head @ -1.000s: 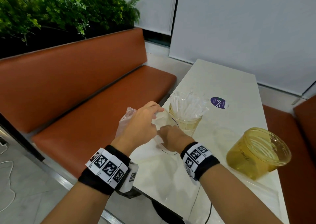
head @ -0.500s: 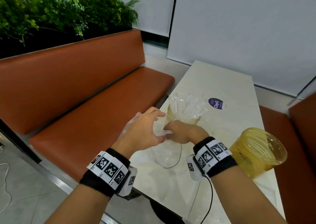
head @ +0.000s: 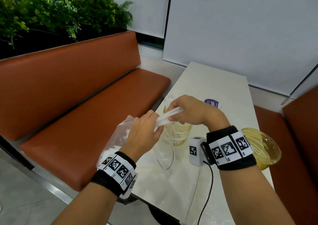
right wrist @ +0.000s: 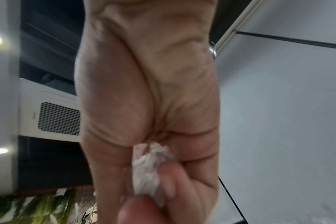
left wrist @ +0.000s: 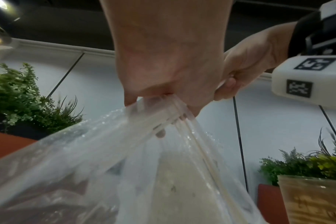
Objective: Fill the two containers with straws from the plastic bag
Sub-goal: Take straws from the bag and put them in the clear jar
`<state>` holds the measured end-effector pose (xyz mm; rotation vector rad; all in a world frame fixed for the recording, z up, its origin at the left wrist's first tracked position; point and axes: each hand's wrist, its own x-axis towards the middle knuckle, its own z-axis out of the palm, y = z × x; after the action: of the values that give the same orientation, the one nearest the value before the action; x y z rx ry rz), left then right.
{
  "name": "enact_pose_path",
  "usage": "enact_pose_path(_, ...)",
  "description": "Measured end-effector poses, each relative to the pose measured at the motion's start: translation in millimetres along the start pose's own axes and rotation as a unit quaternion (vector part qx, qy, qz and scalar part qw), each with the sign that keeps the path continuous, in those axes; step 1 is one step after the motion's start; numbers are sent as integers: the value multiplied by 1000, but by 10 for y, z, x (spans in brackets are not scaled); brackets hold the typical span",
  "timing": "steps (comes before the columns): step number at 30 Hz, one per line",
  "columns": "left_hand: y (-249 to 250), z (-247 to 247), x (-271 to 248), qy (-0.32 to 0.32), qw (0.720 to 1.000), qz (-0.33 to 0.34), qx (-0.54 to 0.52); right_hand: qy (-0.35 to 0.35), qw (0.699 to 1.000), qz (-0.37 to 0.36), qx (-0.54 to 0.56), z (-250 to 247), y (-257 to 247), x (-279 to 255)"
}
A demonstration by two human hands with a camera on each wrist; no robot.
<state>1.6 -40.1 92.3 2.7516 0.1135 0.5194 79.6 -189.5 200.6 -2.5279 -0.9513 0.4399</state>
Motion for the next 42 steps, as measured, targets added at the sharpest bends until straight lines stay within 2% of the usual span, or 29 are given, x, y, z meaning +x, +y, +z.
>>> enact_pose_path(2,1,-7,17,-19,999,-13,-22,64,991,-7,118,26,33,2)
enact_pose_path(5,-27,47,47,-18,993,-53,-105,140,934,-14,330,127,45,22)
enact_pose_path(7,-45,101,79,6,988,-53,-143,161,909,-15,385,279,1,99)
enact_pose_path(10,-39,111,117,32,974,-23,-221,223,920,-49,319,584,-102,246)
enact_pose_path(13,-11,27,106,21,960,-53,-275,284,926,-71,239,721,-200,332)
enact_pose_path(16,-10,-11,80,-3,971,-97,-217,292,928,-78,216,538,-289,335)
enact_pose_path(18,-66,21,82,6,978,-103,-180,329,912,-102,223,250,-327,288)
enact_pose_path(23,-170,65,67,14,976,-90,-196,471,838,-144,236,-613,-227,115)
enact_pose_path(25,-174,41,64,22,979,-82,-184,507,823,-141,212,-778,-121,127)
enact_pose_path(27,-169,22,69,27,981,-78,-178,512,837,-114,158,-800,33,234)
enact_pose_path(29,-159,3,79,30,981,-78,-174,482,867,-70,107,-705,214,393)
enact_pose_path(35,-120,-66,105,26,985,-62,-161,360,926,43,103,-93,741,785)
enact_pose_path(37,-124,-104,110,24,985,-55,-163,338,932,88,97,92,877,833)
enact_pose_path(39,-128,-151,112,25,985,-50,-162,344,928,117,85,170,942,843)
enact_pose_path(42,-109,-219,119,30,987,-51,-152,421,898,58,112,64,875,812)
